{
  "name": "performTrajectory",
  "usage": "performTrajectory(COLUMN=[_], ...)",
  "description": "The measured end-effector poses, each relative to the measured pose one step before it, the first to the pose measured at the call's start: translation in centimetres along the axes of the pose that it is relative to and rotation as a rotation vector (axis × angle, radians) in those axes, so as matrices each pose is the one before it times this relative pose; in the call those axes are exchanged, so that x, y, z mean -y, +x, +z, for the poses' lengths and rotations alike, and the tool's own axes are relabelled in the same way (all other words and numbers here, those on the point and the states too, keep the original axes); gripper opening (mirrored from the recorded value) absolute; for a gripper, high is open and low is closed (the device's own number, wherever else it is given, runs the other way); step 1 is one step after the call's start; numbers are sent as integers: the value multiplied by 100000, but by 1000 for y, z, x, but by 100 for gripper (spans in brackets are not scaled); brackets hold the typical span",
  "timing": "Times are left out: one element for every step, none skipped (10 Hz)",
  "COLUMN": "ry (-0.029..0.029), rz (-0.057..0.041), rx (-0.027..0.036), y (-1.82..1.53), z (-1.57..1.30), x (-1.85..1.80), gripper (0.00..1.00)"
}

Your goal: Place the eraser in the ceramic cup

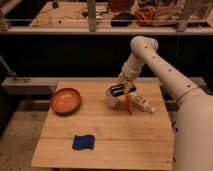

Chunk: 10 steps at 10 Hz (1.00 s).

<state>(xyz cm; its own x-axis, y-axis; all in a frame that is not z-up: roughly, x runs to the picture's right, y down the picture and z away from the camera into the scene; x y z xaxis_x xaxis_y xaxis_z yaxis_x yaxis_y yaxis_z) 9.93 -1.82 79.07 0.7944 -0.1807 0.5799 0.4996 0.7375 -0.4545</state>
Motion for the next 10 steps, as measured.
performTrajectory(ry=[1136,1102,5225,5133,5501,7771,5592,6388,4677,2785], rz=[1596,972,581,-678,-1426,-3007,-3368,-4017,-2987,-2920], rx=[1273,1199,5356,6163,7243,9353,6263,8543,7179,4989], y=[31,21,-209,-32,-145,-431,-631,-642,-473,-837], z=[-43,-107,-322,-275,-388,-700,-390,-414,-506,-135], x=[5,-4,140,-5,-49,56,242,249,107,560], gripper=[0,0,0,0,0,0,0,0,0,0])
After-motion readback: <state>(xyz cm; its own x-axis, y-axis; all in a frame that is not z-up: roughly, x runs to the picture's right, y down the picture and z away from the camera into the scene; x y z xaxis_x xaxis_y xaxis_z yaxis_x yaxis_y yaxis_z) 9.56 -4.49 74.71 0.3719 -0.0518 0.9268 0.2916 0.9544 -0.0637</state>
